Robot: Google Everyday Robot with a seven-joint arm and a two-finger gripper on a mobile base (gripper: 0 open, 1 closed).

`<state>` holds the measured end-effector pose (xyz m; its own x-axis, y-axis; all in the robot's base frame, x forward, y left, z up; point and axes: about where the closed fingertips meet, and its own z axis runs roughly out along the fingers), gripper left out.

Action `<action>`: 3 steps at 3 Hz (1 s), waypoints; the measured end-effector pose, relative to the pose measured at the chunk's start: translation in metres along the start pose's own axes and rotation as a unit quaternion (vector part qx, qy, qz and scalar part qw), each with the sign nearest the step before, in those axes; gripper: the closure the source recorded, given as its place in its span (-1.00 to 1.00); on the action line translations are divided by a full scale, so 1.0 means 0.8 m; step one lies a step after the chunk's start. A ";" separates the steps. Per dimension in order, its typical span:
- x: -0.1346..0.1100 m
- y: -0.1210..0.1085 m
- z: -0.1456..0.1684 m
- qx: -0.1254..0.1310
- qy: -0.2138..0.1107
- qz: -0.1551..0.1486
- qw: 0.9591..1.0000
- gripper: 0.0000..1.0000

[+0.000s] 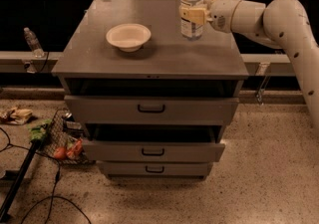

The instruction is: Place blue plastic bottle upright

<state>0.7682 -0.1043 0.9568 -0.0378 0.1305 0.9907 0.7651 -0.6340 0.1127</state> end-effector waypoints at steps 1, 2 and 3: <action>-0.014 0.000 0.001 0.004 0.005 0.002 1.000 0.66; -0.032 -0.003 0.004 0.010 0.007 -0.003 1.000 0.03; -0.044 -0.006 0.006 0.013 0.001 0.000 1.000 -0.59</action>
Offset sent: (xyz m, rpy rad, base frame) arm 0.0009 -0.0055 -0.0390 -0.0142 -0.0464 0.0258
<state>0.7691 -0.1024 0.9207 -0.0396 0.1292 0.9908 0.7816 -0.6137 0.1112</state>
